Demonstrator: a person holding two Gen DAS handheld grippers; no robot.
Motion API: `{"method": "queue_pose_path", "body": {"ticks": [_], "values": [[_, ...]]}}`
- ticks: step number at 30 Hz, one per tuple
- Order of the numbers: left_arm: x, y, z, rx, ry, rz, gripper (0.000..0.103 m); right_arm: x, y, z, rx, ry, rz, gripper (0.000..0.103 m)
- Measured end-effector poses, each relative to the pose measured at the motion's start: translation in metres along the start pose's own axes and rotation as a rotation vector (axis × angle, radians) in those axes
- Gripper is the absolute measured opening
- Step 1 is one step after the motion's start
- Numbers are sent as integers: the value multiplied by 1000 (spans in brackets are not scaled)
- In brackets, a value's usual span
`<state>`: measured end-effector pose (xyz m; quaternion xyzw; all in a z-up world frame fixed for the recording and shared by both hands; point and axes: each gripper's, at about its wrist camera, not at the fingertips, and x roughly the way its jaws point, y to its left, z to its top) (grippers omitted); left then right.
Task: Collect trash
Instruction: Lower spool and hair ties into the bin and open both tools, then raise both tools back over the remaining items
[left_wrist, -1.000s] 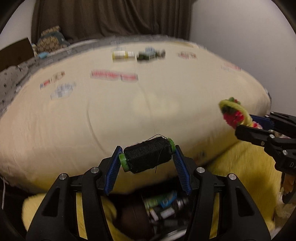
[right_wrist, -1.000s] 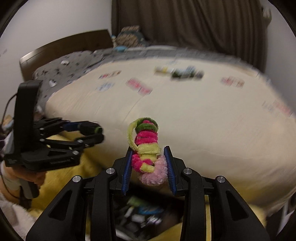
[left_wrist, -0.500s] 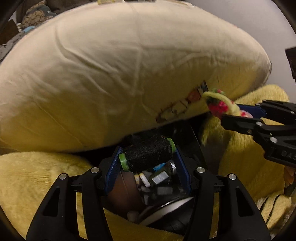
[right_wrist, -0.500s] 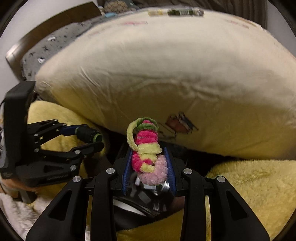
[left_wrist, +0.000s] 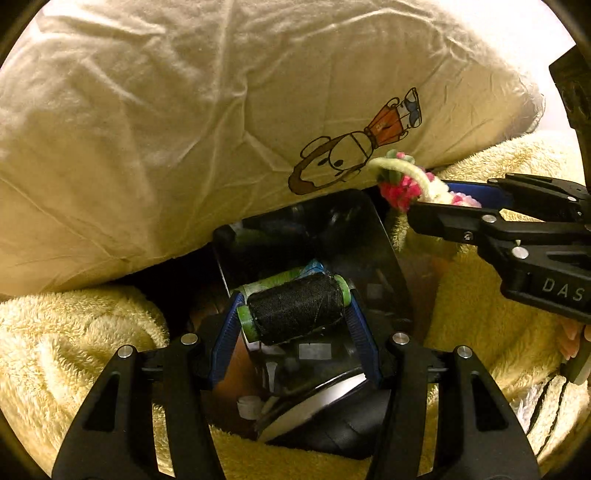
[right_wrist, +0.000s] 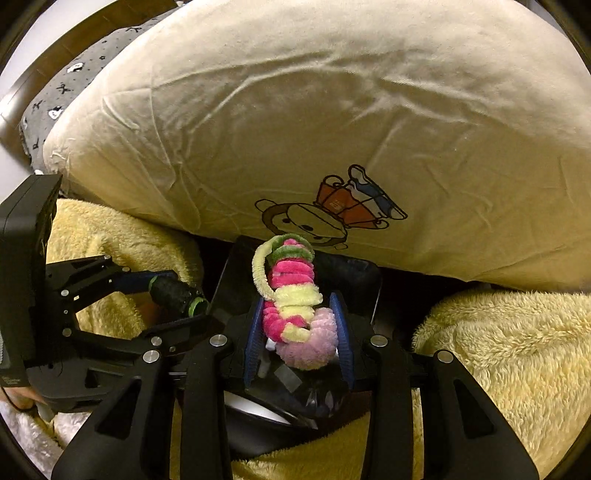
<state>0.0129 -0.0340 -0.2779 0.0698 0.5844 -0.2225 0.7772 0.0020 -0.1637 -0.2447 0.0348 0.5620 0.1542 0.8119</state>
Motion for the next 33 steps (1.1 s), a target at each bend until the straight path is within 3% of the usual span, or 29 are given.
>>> {"method": "queue_pose_path", "body": {"ticks": [2,4,6,15,26,33], "values": [[1,1,0,-4,3,7,62,1,-2,0,5,1,-5,40],[-1,2,2,-8,-4,20,66,1,-1,3,17,-4,-17,53],[-5,3,2,-11,-18,33,67,-2,-9,3,27,-16,-22,61],[-44,16,9,-22,-118,96,77,-36,-17,11,37,-110,-35,77],[-121,37,54,-47,-299,199,77,-113,-23,59,-54,-334,-157,79],[-151,55,99,-72,-395,237,77,-133,-37,105,-52,-408,-185,82]]}}
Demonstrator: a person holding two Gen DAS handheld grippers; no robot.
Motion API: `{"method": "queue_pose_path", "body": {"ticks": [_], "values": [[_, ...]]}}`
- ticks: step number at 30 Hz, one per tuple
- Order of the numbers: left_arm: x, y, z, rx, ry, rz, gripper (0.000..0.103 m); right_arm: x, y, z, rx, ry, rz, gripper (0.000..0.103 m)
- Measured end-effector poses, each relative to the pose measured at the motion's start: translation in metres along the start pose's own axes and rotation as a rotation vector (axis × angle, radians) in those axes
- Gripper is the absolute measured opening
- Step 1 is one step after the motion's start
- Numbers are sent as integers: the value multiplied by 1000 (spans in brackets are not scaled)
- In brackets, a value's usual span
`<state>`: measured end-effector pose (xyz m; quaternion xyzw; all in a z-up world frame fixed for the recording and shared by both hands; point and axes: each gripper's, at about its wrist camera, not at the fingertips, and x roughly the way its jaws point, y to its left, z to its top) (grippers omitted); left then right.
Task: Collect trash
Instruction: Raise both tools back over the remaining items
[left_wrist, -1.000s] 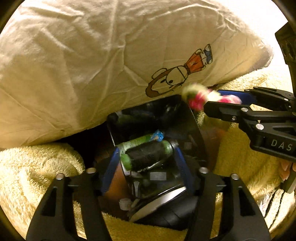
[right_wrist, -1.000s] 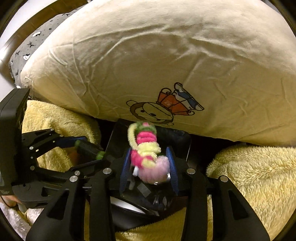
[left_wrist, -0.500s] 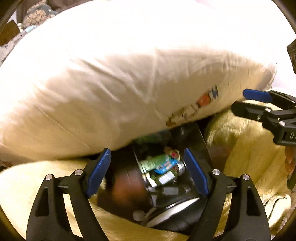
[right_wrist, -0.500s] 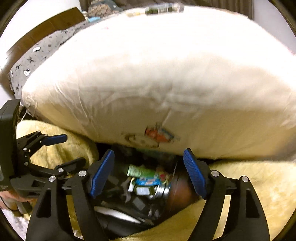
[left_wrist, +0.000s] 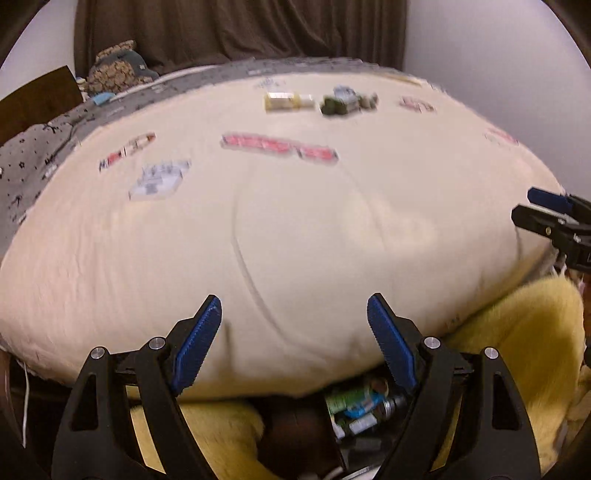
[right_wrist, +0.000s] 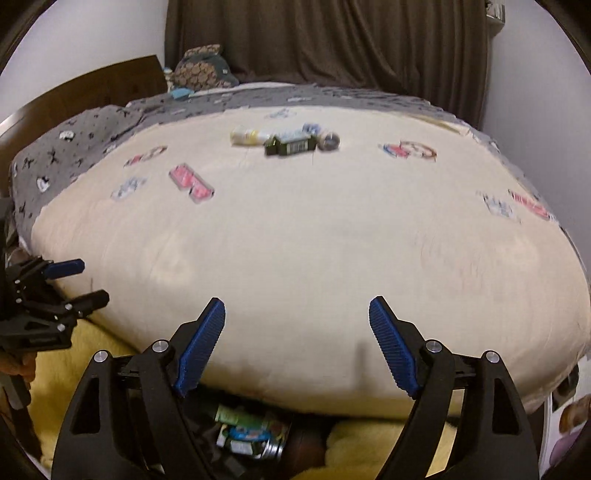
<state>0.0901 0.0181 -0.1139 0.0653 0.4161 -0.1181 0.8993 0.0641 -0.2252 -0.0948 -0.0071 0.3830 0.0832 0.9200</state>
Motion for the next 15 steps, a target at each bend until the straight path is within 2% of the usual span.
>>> {"method": "queue_pose_path", "body": {"ticks": [8,12,15], "values": [[34,7,63,-9,-29,2,77,54,-31,66,58,2,-18,82],[59,7,90,-38,-17,-51,77,90,-43,100,64,24,-43,81],[76,5,111,-38,-24,-66,77,116,-49,121,67,32,-40,73]]}}
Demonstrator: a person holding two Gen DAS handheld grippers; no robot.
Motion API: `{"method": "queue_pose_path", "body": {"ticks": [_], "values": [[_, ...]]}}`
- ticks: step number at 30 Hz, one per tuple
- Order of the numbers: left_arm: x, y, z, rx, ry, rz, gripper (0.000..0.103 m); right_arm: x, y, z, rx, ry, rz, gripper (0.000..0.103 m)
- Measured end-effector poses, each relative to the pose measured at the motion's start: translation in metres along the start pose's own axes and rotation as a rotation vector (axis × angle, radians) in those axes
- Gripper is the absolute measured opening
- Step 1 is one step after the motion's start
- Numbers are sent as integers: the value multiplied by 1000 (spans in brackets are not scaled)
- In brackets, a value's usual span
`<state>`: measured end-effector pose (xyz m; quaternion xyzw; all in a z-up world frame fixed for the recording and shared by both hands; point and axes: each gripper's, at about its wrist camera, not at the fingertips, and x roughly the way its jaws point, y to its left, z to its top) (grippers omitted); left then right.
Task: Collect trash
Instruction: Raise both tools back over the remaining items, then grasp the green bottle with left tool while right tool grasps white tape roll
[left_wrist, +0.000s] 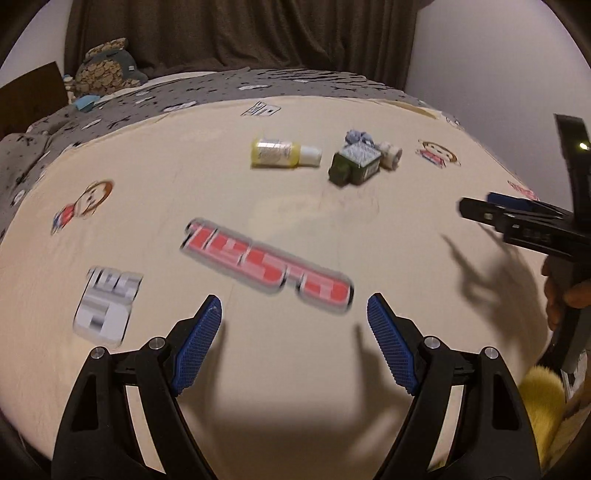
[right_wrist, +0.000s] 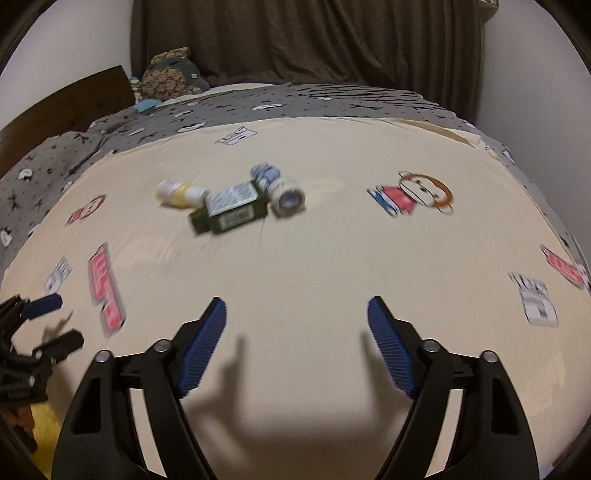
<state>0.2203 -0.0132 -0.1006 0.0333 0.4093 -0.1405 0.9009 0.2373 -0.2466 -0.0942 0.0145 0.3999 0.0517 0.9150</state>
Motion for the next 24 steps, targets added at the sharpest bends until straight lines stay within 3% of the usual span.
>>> {"method": "queue_pose_path", "body": {"ticks": [3,9,21,24], "values": [[15,-5,16,23,-10,11,77,23,-2,21,5,-1,27,62],[41,-10,37,44,-9,15,77,57,3,49,-54,-26,7,50],[72,-8,59,23,11,-2,77,104,7,73,-71,48,45,49],[74,-11,62,24,11,-4,77,108,10,73,-87,65,59,37]]}}
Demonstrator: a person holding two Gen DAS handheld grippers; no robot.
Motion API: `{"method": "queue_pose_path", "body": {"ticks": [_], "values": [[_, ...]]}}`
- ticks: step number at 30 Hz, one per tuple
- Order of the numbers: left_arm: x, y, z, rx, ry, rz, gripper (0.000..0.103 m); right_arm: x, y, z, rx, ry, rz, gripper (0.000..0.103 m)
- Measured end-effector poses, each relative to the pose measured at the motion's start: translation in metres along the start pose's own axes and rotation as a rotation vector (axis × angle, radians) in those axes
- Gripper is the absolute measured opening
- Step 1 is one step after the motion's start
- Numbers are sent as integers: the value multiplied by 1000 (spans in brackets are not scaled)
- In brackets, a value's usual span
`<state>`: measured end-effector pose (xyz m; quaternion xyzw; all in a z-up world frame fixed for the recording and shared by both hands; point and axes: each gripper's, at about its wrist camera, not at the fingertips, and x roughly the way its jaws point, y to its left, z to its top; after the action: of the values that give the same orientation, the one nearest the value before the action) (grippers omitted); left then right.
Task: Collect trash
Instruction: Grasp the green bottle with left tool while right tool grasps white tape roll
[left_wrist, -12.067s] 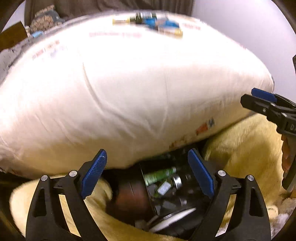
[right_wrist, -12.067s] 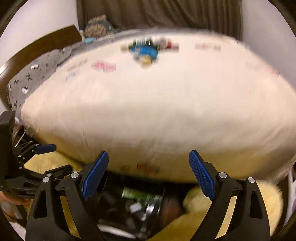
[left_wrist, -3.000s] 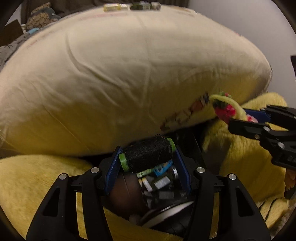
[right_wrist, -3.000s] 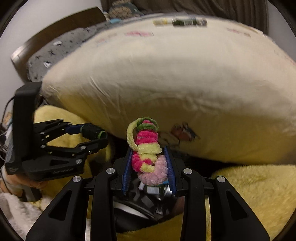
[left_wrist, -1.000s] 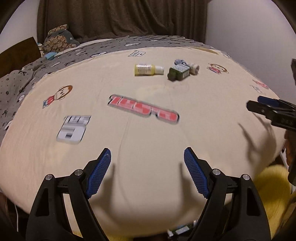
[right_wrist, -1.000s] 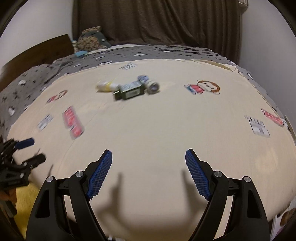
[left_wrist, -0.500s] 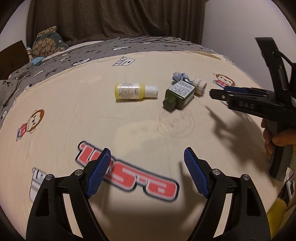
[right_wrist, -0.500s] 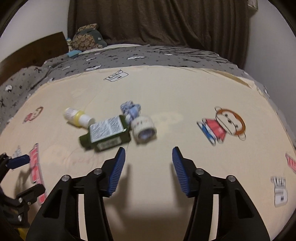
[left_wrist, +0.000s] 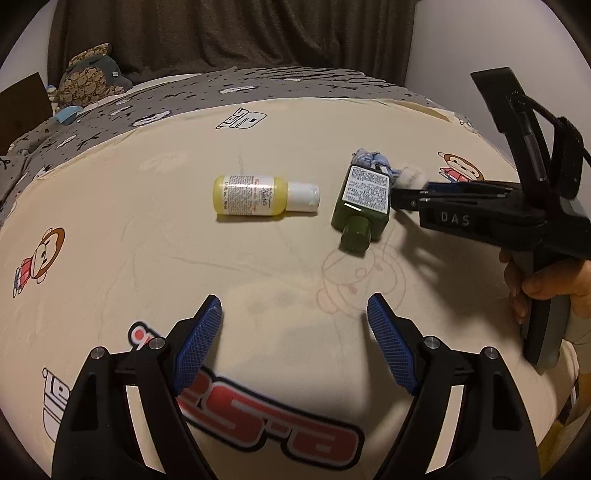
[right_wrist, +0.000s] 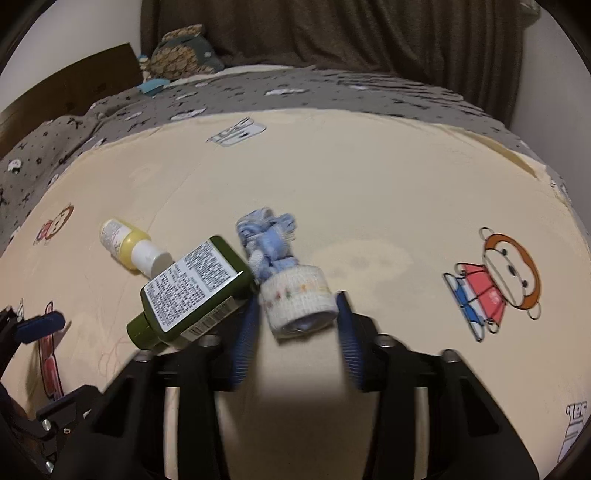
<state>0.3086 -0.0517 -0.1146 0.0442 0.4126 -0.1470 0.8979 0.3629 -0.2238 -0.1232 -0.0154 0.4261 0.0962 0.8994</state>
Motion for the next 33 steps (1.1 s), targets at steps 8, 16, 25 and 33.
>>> {"method": "queue_pose_path", "body": {"ticks": [8,16,25,33], "values": [[11,-21,17,27,-12,-40,77,-27,-8,-13,-7,-8,12,36],[39,-41,46,44,-11,-45,70,-65,-39,-34,34,-42,4,36],[72,-51,65,17,31,-44,47,-92,-52,-48,51,-90,11,36],[37,-54,39,42,18,-35,47,-121,-41,-67,28,-122,-33,36]]}}
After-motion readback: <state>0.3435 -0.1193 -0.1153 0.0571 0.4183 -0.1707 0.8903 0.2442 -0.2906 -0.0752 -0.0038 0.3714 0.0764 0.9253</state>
